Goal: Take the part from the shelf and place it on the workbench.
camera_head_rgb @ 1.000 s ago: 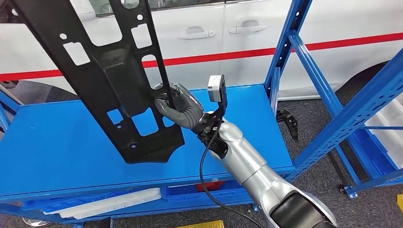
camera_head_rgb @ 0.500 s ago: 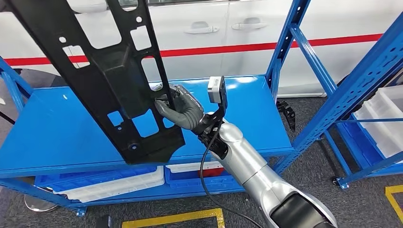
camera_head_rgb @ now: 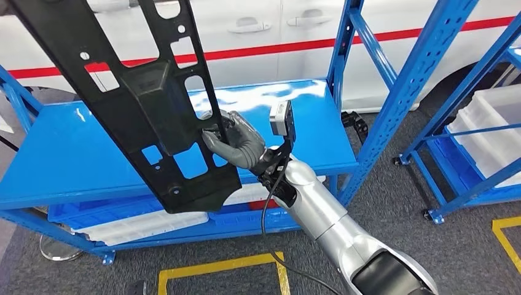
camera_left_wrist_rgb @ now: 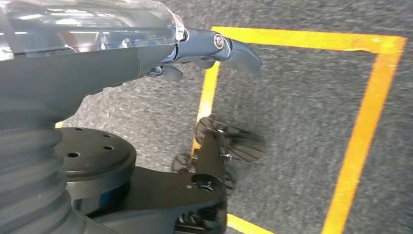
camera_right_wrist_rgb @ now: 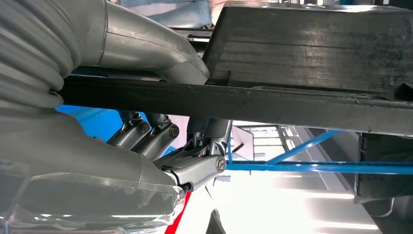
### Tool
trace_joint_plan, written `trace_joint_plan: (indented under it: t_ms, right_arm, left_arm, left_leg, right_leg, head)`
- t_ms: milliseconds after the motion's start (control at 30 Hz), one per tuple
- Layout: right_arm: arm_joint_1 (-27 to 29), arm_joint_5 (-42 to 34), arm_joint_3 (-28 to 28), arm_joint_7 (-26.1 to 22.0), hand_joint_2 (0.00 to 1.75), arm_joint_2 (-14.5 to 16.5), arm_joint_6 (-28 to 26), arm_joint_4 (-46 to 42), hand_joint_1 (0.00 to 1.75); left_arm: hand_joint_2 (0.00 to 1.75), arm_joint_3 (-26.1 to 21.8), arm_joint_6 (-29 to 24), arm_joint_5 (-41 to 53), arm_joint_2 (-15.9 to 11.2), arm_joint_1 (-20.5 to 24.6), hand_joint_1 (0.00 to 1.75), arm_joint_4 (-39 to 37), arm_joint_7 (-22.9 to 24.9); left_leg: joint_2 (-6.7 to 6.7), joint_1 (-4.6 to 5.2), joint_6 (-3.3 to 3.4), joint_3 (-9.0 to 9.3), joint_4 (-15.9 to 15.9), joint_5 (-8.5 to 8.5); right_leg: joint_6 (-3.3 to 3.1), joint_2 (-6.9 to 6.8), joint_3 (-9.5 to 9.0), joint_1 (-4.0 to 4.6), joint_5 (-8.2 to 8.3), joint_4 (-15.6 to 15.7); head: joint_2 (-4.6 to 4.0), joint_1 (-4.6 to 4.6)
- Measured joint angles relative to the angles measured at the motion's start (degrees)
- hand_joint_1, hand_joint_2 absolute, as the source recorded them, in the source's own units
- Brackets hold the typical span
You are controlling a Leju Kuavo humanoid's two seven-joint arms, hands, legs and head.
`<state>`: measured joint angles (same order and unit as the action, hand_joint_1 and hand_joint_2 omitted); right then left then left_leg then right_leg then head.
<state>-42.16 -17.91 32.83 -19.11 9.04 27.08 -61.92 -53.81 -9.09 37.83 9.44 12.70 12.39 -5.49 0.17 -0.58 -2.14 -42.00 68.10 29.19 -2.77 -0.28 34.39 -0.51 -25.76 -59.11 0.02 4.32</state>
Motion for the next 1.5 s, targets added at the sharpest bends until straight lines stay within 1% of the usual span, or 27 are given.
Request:
trace_joint_plan:
  t_ms: [33, 100, 167, 233, 300, 367, 400, 467, 533, 567, 633, 667, 700, 767, 800, 867, 900, 967, 1033, 1067, 1133, 1167, 1233, 1300, 1400, 1433, 1500]
  right_arm:
    - [0.1, 0.0, 0.0, 0.0, 1.75, 0.0, 0.0, 0.0, 1.75]
    - [0.2, 0.0, 0.0, 0.0, 1.75, 0.0, 0.0, 0.0, 1.75]
    - [0.3, 0.1, 0.0, 0.0, 1.75, 0.0, 0.2, 0.0, 1.75]
    - [0.3, 0.2, 0.0, 0.0, 1.75, 0.0, 0.5, -0.1, 1.75]
    - [0.2, 0.3, 0.0, -0.1, 1.75, 0.0, 0.8, -0.3, 1.75]
    - [0.2, 0.4, 0.1, -0.1, 1.75, 0.1, 1.2, -0.4, 1.75]
    - [0.2, 0.4, 0.1, -0.1, 1.75, 0.1, 1.4, -0.4, 1.75]
    - [0.2, 0.4, 0.1, -0.1, 1.75, 0.1, 1.5, -0.4, 1.75]
    - [0.3, 0.9, 0.2, -0.5, 1.75, 0.0, 1.1, -0.4, 1.75]
    - [0.5, 1.3, 0.2, -0.8, 1.75, -0.1, 0.7, -0.4, 1.75]
    - [0.6, 2.2, 0.3, -1.5, 1.75, -0.2, -0.2, -0.4, 1.75]
    - [0.6, 2.4, 0.3, -1.7, 1.75, -0.2, -0.4, -0.4, 1.75]
    - [0.6, 2.5, 0.3, -1.8, 1.75, -0.2, -0.5, -0.5, 1.75]
    - [0.6, 2.7, 0.4, -1.9, 1.75, -0.2, -0.5, -0.7, 1.75]
    - [0.6, 3.0, 0.4, -2.1, 1.75, -0.2, -0.7, -0.8, 1.75]
    - [0.6, 4.0, 0.5, -2.8, 1.75, -0.2, -1.4, -0.9, 1.75]
    - [0.6, 4.6, 0.5, -3.2, 1.75, -0.2, -1.8, -0.9, 1.75]
    - [0.6, 5.5, 0.6, -3.8, 1.75, -0.2, -2.1, -0.9, 1.75]
    - [0.7, 5.6, 0.6, -4.5, 1.75, -0.2, -1.7, -1.0, 1.75]
    - [0.8, 5.8, 0.6, -4.8, 1.75, -0.2, -1.5, -1.0, 1.75]
    - [1.1, 6.2, 0.6, -5.2, 1.75, -0.2, -1.4, -1.0, 1.75]
    - [1.2, 6.3, 0.7, -5.3, 1.75, -0.3, -1.5, -1.0, 1.75]
    - [1.2, 6.4, 0.7, -5.5, 1.75, -0.3, -1.4, -1.1, 1.75]
    - [1.1, 6.2, 0.7, -5.4, 1.75, -0.4, -0.8, -1.3, 1.75]
    - [1.0, 6.9, 0.9, -5.3, 1.75, -0.5, -0.3, -1.3, 1.75]
    - [1.0, 7.4, 0.9, -5.4, 1.75, -0.5, -0.3, -1.3, 1.75]
    - [1.0, 8.2, 1.0, -5.6, 1.75, -0.7, -0.4, -1.2, 1.75]
  left_arm:
    - [1.75, 0.0, 0.0, 0.0, 0.0, 0.0, 0.0, 0.0, 0.0]
    - [1.75, 0.0, 0.0, 0.0, 0.0, 0.0, 0.0, 0.0, 0.0]
    - [1.75, 0.0, 0.1, 0.1, 0.0, 0.1, 0.0, 0.0, 0.0]
    - [1.75, 0.0, 0.1, 0.2, -0.1, 0.3, 0.0, 0.0, -0.1]
    - [1.75, 0.0, 0.1, 0.0, -0.2, 0.5, 0.0, 0.1, -0.2]
    - [1.75, 0.0, 0.2, -0.3, -0.2, 0.4, 0.0, 0.0, -0.4]
    - [1.75, 0.0, 0.2, -0.4, -0.2, 0.4, 0.0, 0.0, -0.5]
    - [1.75, 0.0, 0.2, -0.6, -0.1, 0.3, 0.0, 0.0, -0.6]
    - [1.75, 0.0, 0.2, -0.6, -0.2, 0.2, 0.0, 0.0, -0.7]
    - [1.75, 0.0, 0.2, -0.6, -0.1, 0.2, 0.0, 0.0, -0.7]
    - [1.75, 0.0, 0.2, -0.6, -0.1, 0.1, 0.0, 0.0, -0.8]
    - [1.75, 0.0, 0.2, -0.6, -0.1, 0.1, 0.0, 0.0, -0.8]
    - [1.75, 0.0, 0.2, -0.6, -0.1, 0.1, 0.0, 0.0, -0.8]
    - [1.75, 0.0, 0.2, -0.6, -0.1, 0.1, 0.0, 0.0, -0.8]
    - [1.75, 0.0, 0.2, -0.6, -0.2, 0.1, 0.0, 0.0, -0.8]
    - [1.75, 0.0, 0.2, -0.6, -0.2, 0.0, 0.0, 0.0, -0.9]
    - [1.75, 0.0, 0.2, -0.6, -0.2, -0.1, 0.0, 0.0, -0.9]
    - [1.75, 0.0, 0.2, -0.6, -0.2, -0.3, 0.0, 0.0, -0.9]
    - [1.75, 0.0, 0.2, -0.6, -0.2, -0.4, 0.0, 0.0, -0.9]
    - [1.75, 0.0, 0.2, -0.6, -0.2, -0.4, 0.0, 0.0, -0.9]
    - [1.75, 0.0, 0.2, -0.6, -0.2, -0.4, 0.0, 0.0, -0.9]
    - [1.75, 0.0, 0.2, -0.7, -0.2, -0.4, 0.0, 0.0, -0.9]
    - [1.75, 0.0, 0.3, -0.7, -0.3, -0.2, 0.0, 0.0, -0.9]
    - [1.75, 0.0, 0.3, -0.7, -0.4, -0.1, 0.0, 0.0, -0.9]
    - [1.75, -0.1, 0.4, -0.7, -0.4, 0.0, 0.0, 0.0, -0.9]
    - [1.75, -0.1, 0.4, -0.7, -0.4, 0.0, 0.0, 0.0, -0.9]
    - [1.75, -0.1, 0.4, -0.8, -0.3, 0.0, 0.0, 0.0, -0.9]
  left_leg:
    - [0.0, -0.05, -0.16, -0.64, 3.7, 1.89]
    - [0.0, -0.05, -0.11, 0.21, 6.8, 1.89]
    - [-0.04, 0.12, 0.59, 4.94, 2.3, -0.81]
    - [-0.02, 0.53, 1.67, 10.96, -6.0, -0.93]
    - [-0.02, 0.98, 2.36, 13.35, -10.4, -0.01]
    - [0.05, 1.04, 2.82, 12.99, -11.5, -1.35]
    - [0.14, 0.9, 3.13, 12.66, -12.0, -2.23]
    - [0.35, 0.54, 3.56, 11.41, -12.7, -4.26]
    - [0.37, 0.53, 3.62, 9.41, -12.7, -5.87]
    - [0.38, 0.5, 3.52, 8.33, -12.6, -6.62]
    - [0.41, 0.37, 3.2, 6.12, -12.0, -7.94]
    - [0.42, 0.26, 2.95, 5.02, -11.6, -8.49]
    - [0.4, 0.22, 2.65, 4.0, -11.0, -8.93]
    - [0.34, 0.27, 1.98, 2.61, -9.9, -9.68]
    - [0.3, 0.32, 1.66, 2.3, -9.7, -10.13]
    - [0.23, 0.17, 0.96, 2.0, -9.8, -11.02]
    - [0.21, 0.03, 0.61, 1.59, -9.6, -10.47]
    - [0.2, -0.22, -0.01, -0.02, -6.0, -6.08]
    - [0.21, -0.28, -0.35, -2.0, 1.6, -0.25]
    - [0.2, -0.27, -0.4, -2.43, 5.2, 1.22]
    - [0.19, -0.25, -0.21, -0.78, 7.6, 0.51]
    - [0.17, -0.19, 0.09, 1.61, 5.7, -0.84]
    - [0.08, 0.19, 1.09, 8.51, -2.6, -1.25]
    - [0.01, 0.68, 1.79, 12.79, -9.0, 0.01]
    - [0.15, 0.79, 2.48, 12.61, -11.2, -1.55]
    - [0.27, 0.62, 2.84, 12.14, -11.7, -2.59]
    - [0.48, 0.4, 3.38, 10.71, -12.4, -4.61]
  right_leg:
    - [-0.06, -0.01, 0.86, 0.1, 0.67, 0.0]
    - [-0.06, 0.0, 2.56, 0.32, 1.99, -0.1]
    - [0.0, 0.05, 4.1, 0.63, 3.31, -0.1]
    - [0.27, 0.03, 5.05, 0.82, 4.5, -0.1]
    - [0.86, -0.12, 5.32, 0.55, 5.62, 0.2]
    - [1.58, -0.16, 5.42, 0.34, 6.59, 0.8]
    - [1.89, -0.08, 5.74, 0.34, 5.93, 0.6]
    - [2.4, 0.13, 6.99, 0.22, 1.16, -2.8]
    - [2.9, 0.2, 8.58, -0.08, -4.48, -10.2]
    - [3.14, 0.19, 8.94, -0.22, -5.49, -13.6]
    - [3.51, 0.18, 7.45, -0.45, -3.59, -15.7]
    - [3.66, 0.18, 5.14, -0.6, -2.1, -13.7]
    - [3.78, 0.18, 2.08, -0.71, -1.92, -10.1]
    - [3.31, 0.42, -2.9, -0.61, -3.5, -3.2]
    - [2.88, 0.54, -3.86, -0.44, -4.41, -1.5]
    - [1.76, 0.57, -3.33, -0.26, -3.76, -1.1]
    - [1.24, 0.47, -2.77, -0.23, -3.1, -1.1]
    - [0.4, 0.26, -1.18, -0.32, -1.54, -1.0]
    - [0.11, 0.24, 0.74, -0.19, -0.02, -1.0]
    - [0.08, 0.23, 1.73, -0.1, 0.73, -1.1]
    - [0.15, 0.24, 3.61, 0.1, 2.18, -1.1]
    - [0.22, 0.25, 4.43, 0.19, 2.87, -1.1]
    - [0.49, 0.27, 5.53, 0.28, 4.09, -1.1]
    - [1.1, 0.18, 5.75, 0.16, 5.28, -0.7]
    - [2.21, 0.19, 5.83, 0.1, 6.7, 0.4]
    - [2.47, 0.27, 6.27, 0.19, 5.58, -0.1]
    - [2.89, 0.33, 7.83, 0.18, -0.05, -4.8]
  head:
    - [0.0, 0.01]
    - [0.0, 0.0]
    - [0.0, 0.01]
    - [0.0, 0.01]
    - [0.0, 0.0]
    - [0.0, 0.01]
    - [0.0, 0.01]
    - [0.0, 0.0]
    - [0.0, -0.01]
    - [0.0, -0.01]
    - [0.0, -0.01]
    - [0.0, -0.01]
    - [0.0, -0.01]
    - [0.0, 0.04]
    - [0.0, 0.08]
    - [0.0, 0.11]
    - [0.0, 0.13]
    - [0.0, 0.12]
    - [0.0, 0.12]
    - [0.0, 0.12]
    - [0.0, 0.12]
    - [0.0, 0.12]
    - [0.0, 0.12]
    - [0.0, 0.11]
    - [0.0, 0.12]
    - [0.0, 0.11]
    - [0.0, 0.1]
